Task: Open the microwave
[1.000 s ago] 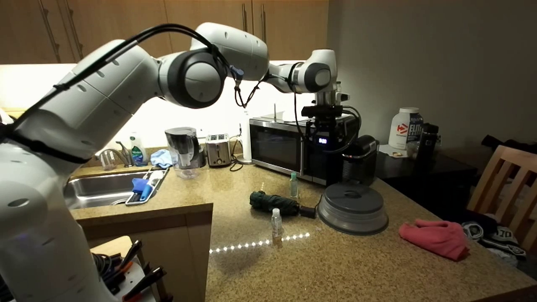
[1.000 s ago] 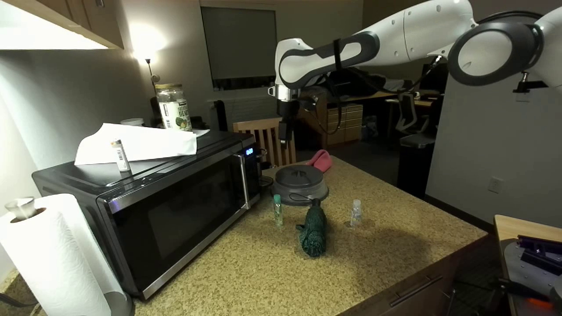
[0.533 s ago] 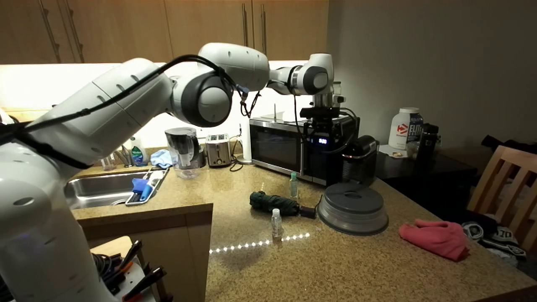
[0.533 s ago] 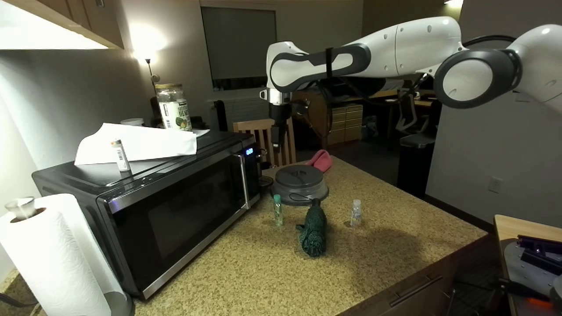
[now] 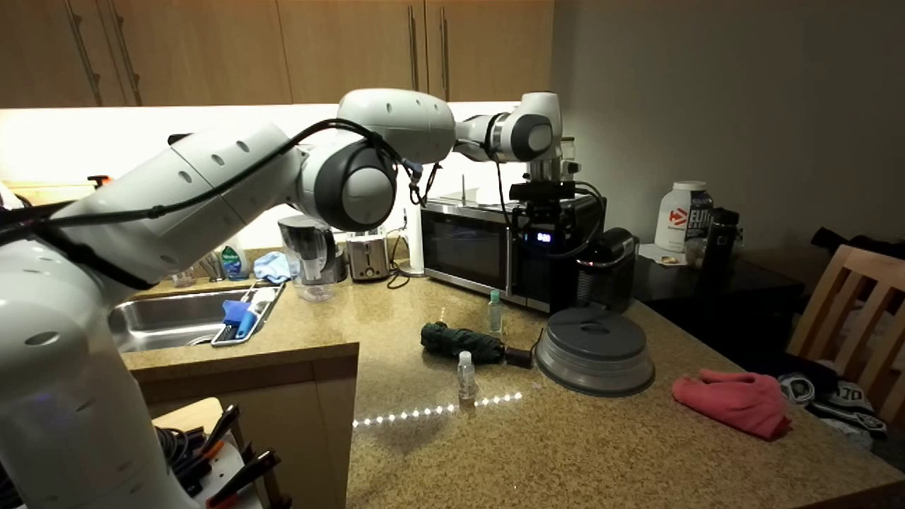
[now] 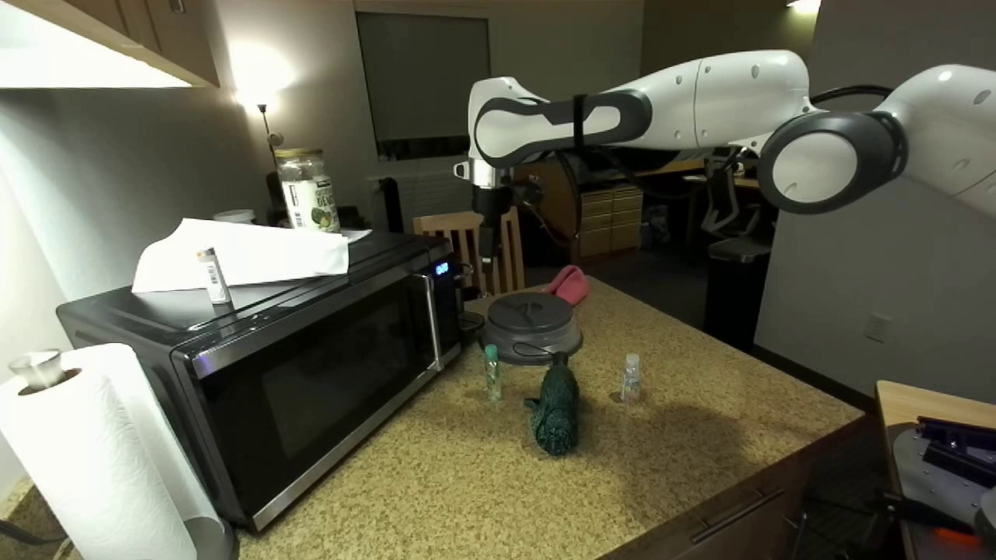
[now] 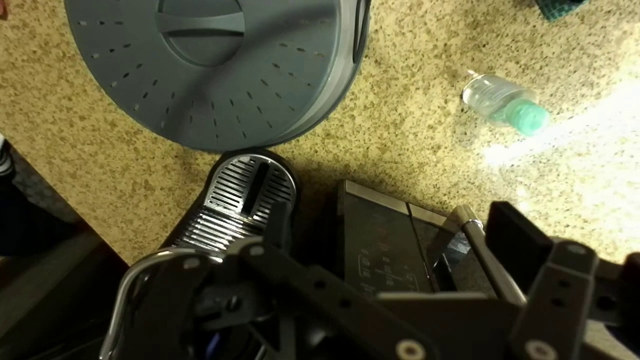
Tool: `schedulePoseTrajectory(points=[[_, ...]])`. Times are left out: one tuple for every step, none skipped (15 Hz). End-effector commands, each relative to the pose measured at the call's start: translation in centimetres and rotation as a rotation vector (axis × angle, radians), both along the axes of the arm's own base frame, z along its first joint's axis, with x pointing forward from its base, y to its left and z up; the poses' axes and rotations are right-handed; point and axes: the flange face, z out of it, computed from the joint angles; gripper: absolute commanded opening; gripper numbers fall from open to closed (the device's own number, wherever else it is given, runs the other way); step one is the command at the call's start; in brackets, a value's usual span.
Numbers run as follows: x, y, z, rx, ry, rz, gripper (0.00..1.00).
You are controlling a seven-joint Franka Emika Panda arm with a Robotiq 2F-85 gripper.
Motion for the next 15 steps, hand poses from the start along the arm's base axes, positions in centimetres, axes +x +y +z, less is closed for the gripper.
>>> schedulePoseTrajectory(points=[[0.0,1.1,-0.5,-0.055,0.022,0.05,1.0],[0.0,1.3,-0.6,-0.063,0.023,0.052,1.0],[0.0,1.6,-0.8,-0.071,0.026,0.057,1.0],[-0.1,1.9,-0.9,-0.072,0.034,0.064,1.0],[-0.2,2.2,-0.9,-0.075,0.044,0.07,1.0],[-0.3,2.4,-0.9,-0.076,0.051,0.078,1.0],[-0.4,2.7,-0.8,-0.075,0.063,0.083,1.0],[-0.6,2.9,-0.8,-0.075,0.073,0.089,1.0],[-0.8,3.1,-0.7,-0.07,0.087,0.098,1.0],[-1.0,3.3,-0.7,-0.076,0.108,0.1,1.0],[-1.4,3.5,-0.7,-0.074,0.137,0.106,1.0],[-1.6,3.7,-0.7,-0.073,0.157,0.113,1.0],[-1.9,4.0,-0.6,-0.071,0.176,0.123,1.0],[-2.2,4.3,-0.6,-0.064,0.197,0.137,1.0],[-2.4,4.6,-0.6,-0.06,0.216,0.149,1.0]])
